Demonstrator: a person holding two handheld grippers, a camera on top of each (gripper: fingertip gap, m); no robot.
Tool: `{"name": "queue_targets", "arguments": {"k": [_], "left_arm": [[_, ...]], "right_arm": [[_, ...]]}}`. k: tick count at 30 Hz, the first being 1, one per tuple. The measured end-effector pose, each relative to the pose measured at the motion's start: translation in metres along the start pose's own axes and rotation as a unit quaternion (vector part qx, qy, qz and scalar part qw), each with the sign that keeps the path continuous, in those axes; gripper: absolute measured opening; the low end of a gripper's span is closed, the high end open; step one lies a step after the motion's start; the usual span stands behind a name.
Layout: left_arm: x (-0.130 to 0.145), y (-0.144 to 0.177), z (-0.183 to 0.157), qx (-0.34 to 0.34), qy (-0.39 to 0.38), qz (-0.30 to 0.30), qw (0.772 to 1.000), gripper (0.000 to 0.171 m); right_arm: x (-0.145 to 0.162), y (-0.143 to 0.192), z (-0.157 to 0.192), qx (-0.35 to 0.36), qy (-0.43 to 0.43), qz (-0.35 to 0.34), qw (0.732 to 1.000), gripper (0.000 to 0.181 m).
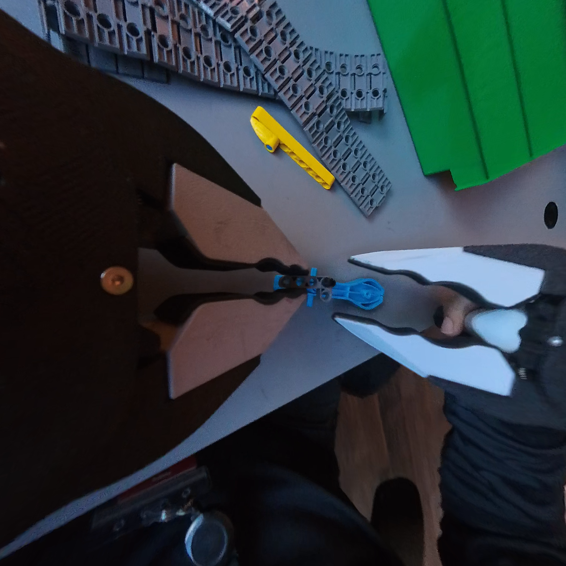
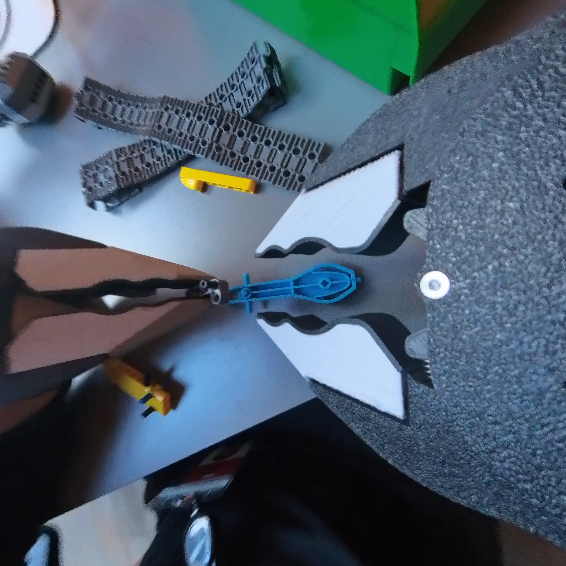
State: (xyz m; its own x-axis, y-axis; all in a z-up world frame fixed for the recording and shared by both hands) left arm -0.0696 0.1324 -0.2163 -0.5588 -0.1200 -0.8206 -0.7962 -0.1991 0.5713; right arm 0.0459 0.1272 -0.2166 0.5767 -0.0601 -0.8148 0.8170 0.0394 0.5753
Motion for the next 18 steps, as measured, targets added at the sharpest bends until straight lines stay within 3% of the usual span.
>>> {"name": "queue_targets", "arguments": {"k": [5,18], "left_arm": [[0.002,-0.005,-0.01,-0.026,-0.069,0.014,0.997,0.006],[-0.001,-0.01,-0.012,-0.033,-0.071,0.025,0.997,0.006]], "right_arm": [[-0.01,0.003,0.009,-0.003,0.042,-0.046,0.998,0.031],[-0.008,-0.012,0.009,-0.005,0.068,-0.003,0.998,0.013]]}}
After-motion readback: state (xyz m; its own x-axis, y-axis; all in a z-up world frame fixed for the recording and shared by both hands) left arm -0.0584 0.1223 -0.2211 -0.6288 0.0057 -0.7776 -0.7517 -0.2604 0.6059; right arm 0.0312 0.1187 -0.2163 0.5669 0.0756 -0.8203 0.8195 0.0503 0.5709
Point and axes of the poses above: each gripper's, where its closed fingertips meet, y back along the fingers, x out of its underside, z = x × y across the jaws, the point moved 6 cm from there along y, back along the fingers, and after that the axes turned 10 degrees about -x, right-handed, at the moved point
